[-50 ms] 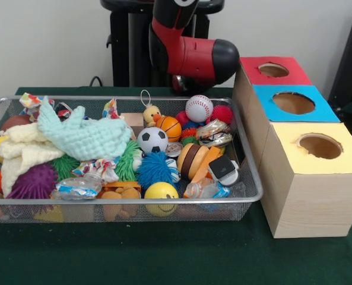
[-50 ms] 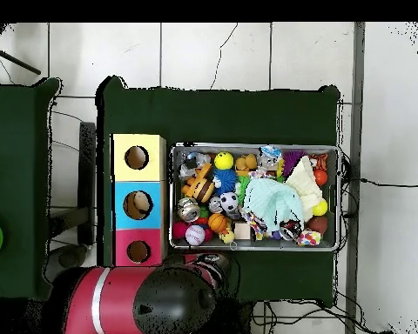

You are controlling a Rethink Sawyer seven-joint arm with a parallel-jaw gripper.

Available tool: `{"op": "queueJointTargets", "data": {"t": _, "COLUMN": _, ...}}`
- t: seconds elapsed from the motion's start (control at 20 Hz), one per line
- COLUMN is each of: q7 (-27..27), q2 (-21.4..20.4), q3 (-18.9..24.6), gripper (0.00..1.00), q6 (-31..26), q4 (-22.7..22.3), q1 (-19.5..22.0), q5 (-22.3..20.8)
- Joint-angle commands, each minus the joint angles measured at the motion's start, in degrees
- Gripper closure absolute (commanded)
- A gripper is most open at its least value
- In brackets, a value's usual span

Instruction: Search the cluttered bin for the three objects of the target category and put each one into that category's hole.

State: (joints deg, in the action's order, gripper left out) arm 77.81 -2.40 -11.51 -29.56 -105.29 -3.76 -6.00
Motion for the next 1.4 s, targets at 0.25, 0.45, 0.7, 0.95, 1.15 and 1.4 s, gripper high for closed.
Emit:
{"op": "queueJointTargets", "data": {"t": 0.25, "q7": 8.7, "q2": -4.5, "q3": 11.1, "gripper": 1.0, "q6": 36.0, "q4": 4.0, "q1": 4.4, "q5": -9.4}}
{"op": "queueJointTargets", "data": {"t": 0.45, "q7": 6.3, "q2": -7.0, "q3": 12.9, "gripper": 1.0, "q6": 32.7, "q4": 4.2, "q1": 6.0, "q5": -12.1}}
{"op": "queueJointTargets", "data": {"t": 0.7, "q7": 4.1, "q2": -9.0, "q3": 15.6, "gripper": 1.0, "q6": 27.2, "q4": 5.0, "q1": 8.5, "q5": -14.9}}
{"op": "queueJointTargets", "data": {"t": 0.95, "q7": 1.7, "q2": -10.8, "q3": 19.0, "gripper": 1.0, "q6": 23.2, "q4": 5.1, "q1": 11.5, "q5": -17.8}}
{"op": "queueJointTargets", "data": {"t": 1.15, "q7": 0.6, "q2": -11.9, "q3": 20.5, "gripper": 1.0, "q6": 21.9, "q4": 5.7, "q1": 12.3, "q5": -21.1}}
{"op": "queueJointTargets", "data": {"t": 1.4, "q7": 2.7, "q2": -12.5, "q3": 22.3, "gripper": 1.0, "q6": 26.1, "q4": 5.3, "q1": 13.9, "q5": -24.9}}
